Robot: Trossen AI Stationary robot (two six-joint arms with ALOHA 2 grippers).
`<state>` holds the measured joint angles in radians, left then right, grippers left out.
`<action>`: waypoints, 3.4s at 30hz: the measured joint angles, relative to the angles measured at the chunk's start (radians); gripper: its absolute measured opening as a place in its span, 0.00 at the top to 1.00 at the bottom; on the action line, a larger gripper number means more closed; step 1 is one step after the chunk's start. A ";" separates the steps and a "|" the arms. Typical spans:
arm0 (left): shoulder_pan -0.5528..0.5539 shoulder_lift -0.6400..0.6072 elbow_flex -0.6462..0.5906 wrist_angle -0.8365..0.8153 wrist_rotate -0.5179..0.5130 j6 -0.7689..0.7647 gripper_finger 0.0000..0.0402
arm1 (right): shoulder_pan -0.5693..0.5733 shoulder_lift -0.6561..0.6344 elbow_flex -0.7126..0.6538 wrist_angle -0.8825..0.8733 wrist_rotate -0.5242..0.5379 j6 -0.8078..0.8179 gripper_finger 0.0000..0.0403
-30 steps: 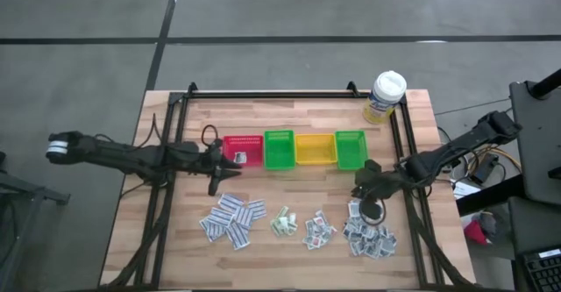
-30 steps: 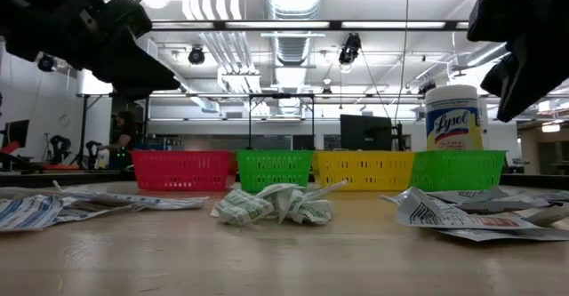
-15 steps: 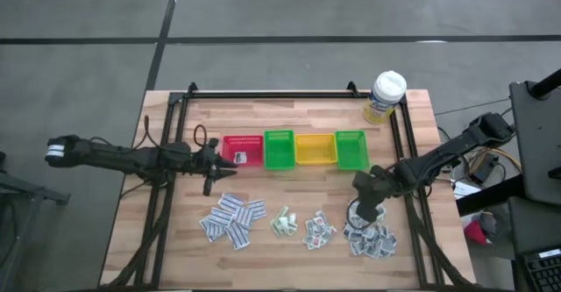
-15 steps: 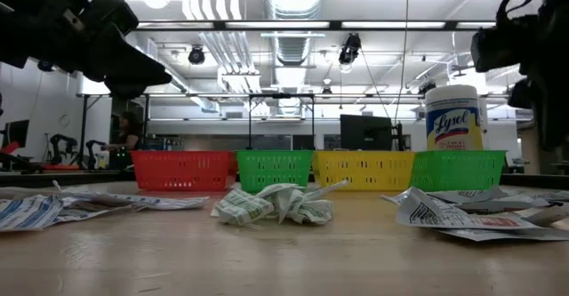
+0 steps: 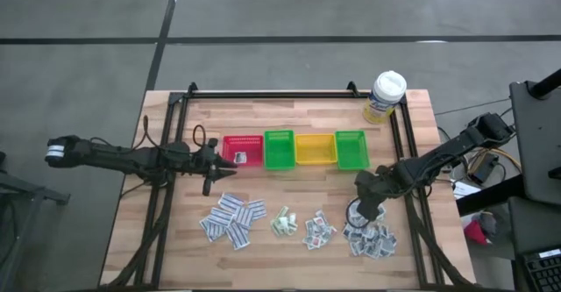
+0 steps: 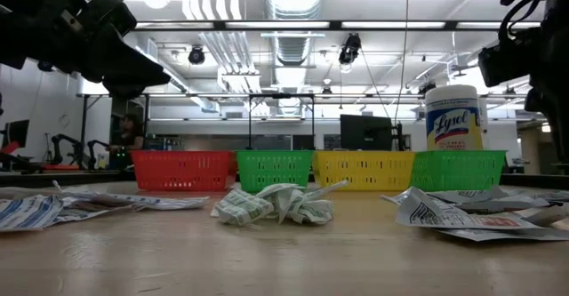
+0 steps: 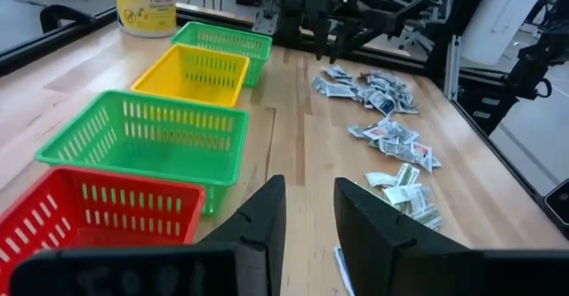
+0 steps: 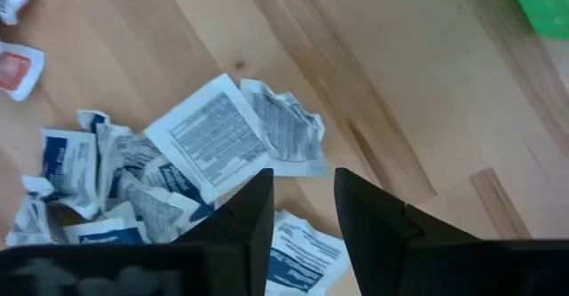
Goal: Pick & Place First Aid Supplies
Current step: Put the alcohol pad into the red basket
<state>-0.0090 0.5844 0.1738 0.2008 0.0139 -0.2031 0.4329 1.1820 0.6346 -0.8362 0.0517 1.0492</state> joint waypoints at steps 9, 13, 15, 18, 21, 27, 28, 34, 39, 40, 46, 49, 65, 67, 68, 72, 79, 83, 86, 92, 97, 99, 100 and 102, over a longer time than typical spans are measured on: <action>-0.001 0.000 0.000 0.000 0.000 -0.001 0.77 | -0.028 0.000 0.000 0.002 -0.037 0.071 0.67; -0.001 0.000 0.000 0.001 0.000 -0.002 0.77 | -0.029 0.000 0.000 0.002 -0.035 0.079 0.67; -0.001 0.000 0.000 0.001 0.000 -0.002 0.77 | -0.029 0.000 0.000 0.002 -0.034 0.084 0.67; -0.001 0.000 0.000 0.001 0.000 -0.002 0.77 | -0.028 0.000 0.000 0.002 -0.034 0.085 0.67; 0.000 0.000 0.000 0.001 0.000 -0.002 0.77 | -0.030 0.017 0.000 -0.003 -0.035 0.084 0.67; 0.000 0.000 0.001 0.007 0.001 -0.003 0.77 | -0.050 0.128 -0.002 -0.013 -0.051 0.040 0.67; 0.000 0.000 0.001 0.007 0.000 -0.003 0.77 | -0.054 0.146 -0.002 -0.013 -0.051 0.029 0.67; 0.000 0.001 0.001 0.008 0.001 -0.005 0.77 | -0.073 0.208 0.005 -0.008 -0.049 -0.021 0.68; 0.000 0.001 0.001 0.008 0.001 -0.006 0.77 | -0.076 0.213 0.029 -0.007 -0.049 -0.039 0.69; 0.000 0.001 0.001 0.008 0.001 -0.006 0.77 | -0.076 0.211 0.034 -0.007 -0.049 -0.040 0.69; 0.000 0.001 0.001 0.008 0.000 -0.006 0.77 | -0.077 0.186 0.047 -0.014 -0.032 -0.041 0.69; 0.000 0.001 0.001 0.008 0.001 -0.006 0.77 | -0.078 0.191 0.046 -0.013 -0.030 -0.040 0.69; -0.001 0.001 0.001 0.008 0.000 -0.006 0.77 | -0.078 0.306 0.048 -0.010 -0.031 -0.083 0.71; -0.001 0.001 0.001 0.008 0.000 -0.006 0.77 | -0.078 0.317 0.049 -0.010 -0.032 -0.085 0.73; -0.001 0.001 0.001 0.008 0.000 -0.006 0.77 | -0.078 0.319 0.048 -0.010 -0.033 -0.085 0.74; -0.001 0.001 0.001 0.008 0.001 -0.006 0.77 | -0.078 0.314 0.048 -0.006 -0.035 -0.085 0.79; 0.000 0.001 0.001 0.008 0.001 -0.006 0.77 | -0.078 0.298 0.043 -0.017 -0.027 -0.085 0.92; 0.000 0.001 0.001 0.008 0.000 -0.006 0.77 | -0.078 0.298 0.043 -0.016 -0.024 -0.088 0.97; 0.000 0.001 0.001 0.008 0.000 -0.006 0.77 | -0.078 0.298 0.044 -0.024 -0.009 -0.089 0.98; 0.000 0.001 0.001 0.008 0.000 -0.006 0.77 | -0.079 0.299 0.046 -0.031 0.013 -0.091 0.98; 0.000 0.000 0.001 0.008 0.001 -0.006 0.77 | -0.079 0.299 0.046 -0.042 0.050 -0.084 0.98; 0.000 0.000 0.001 0.008 0.000 -0.006 0.77 | -0.079 0.299 0.046 -0.046 0.057 -0.084 0.98; 0.000 0.000 0.001 0.008 0.001 -0.006 0.77 | -0.079 0.299 0.046 -0.046 0.057 -0.084 0.98; 0.000 0.000 0.001 0.008 0.001 -0.006 0.77 | -0.079 0.299 0.046 -0.046 0.058 -0.083 0.98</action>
<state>-0.0088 0.5846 0.1749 0.2089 0.0145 -0.2089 0.3542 1.4807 0.6807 -0.8818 0.1093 0.9661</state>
